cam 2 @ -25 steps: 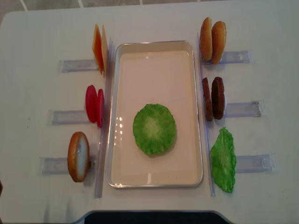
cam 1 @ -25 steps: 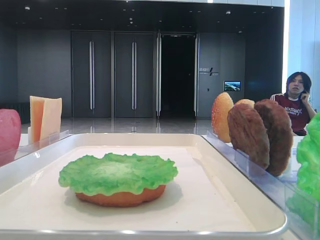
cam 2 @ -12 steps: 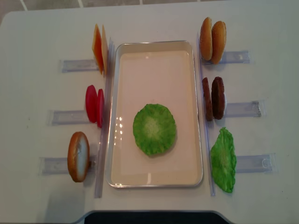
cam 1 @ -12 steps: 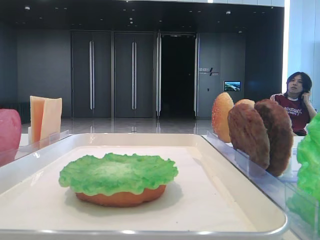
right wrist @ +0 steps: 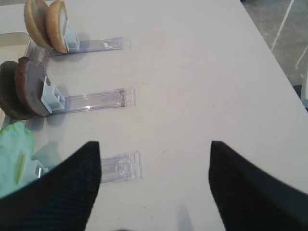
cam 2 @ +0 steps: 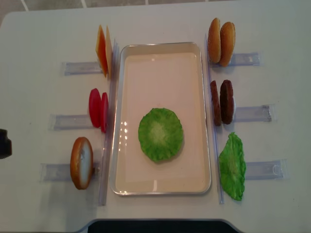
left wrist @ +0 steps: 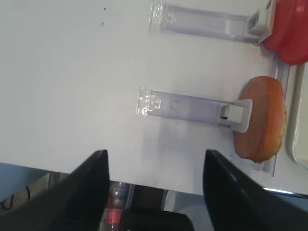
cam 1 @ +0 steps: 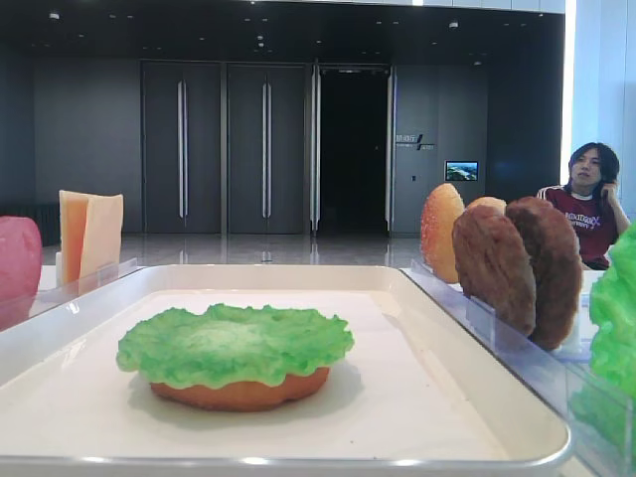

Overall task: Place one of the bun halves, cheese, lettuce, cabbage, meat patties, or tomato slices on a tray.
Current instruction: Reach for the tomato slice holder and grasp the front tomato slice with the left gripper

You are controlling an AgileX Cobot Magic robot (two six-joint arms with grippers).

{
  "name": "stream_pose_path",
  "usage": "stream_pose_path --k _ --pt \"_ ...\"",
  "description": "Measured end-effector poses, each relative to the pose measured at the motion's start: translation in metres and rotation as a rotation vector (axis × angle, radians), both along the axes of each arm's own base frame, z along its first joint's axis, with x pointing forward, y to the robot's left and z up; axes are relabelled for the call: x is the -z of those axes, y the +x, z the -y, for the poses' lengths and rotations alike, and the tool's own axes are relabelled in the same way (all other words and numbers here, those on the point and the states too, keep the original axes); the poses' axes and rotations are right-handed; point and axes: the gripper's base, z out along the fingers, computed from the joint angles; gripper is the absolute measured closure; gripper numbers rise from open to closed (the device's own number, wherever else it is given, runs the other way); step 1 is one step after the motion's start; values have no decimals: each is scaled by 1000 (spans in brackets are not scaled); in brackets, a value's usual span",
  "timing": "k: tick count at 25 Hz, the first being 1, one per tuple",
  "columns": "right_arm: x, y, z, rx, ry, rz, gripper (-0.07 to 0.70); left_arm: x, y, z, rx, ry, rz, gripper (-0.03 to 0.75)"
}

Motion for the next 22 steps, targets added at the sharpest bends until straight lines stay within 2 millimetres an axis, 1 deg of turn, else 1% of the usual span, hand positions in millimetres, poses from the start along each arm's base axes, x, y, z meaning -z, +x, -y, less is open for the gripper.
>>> stream_pose_path --k 6,11,13,16,19,22 --pt "0 0 0 0 0 0 146 20 28 -3 -6 -14 -143 247" --pt "0 0 0 0 0 0 146 35 46 -8 -3 21 -242 247" --pt "0 0 0 0 0 0 146 35 53 -10 -2 36 -256 247" --pt "0 0 0 0 0 0 146 28 65 -11 -2 37 -241 247" --pt "0 0 0 0 0 0 146 18 78 -11 0 33 -182 247" --pt "0 0 0 0 0 0 146 16 88 -12 5 35 -133 247"
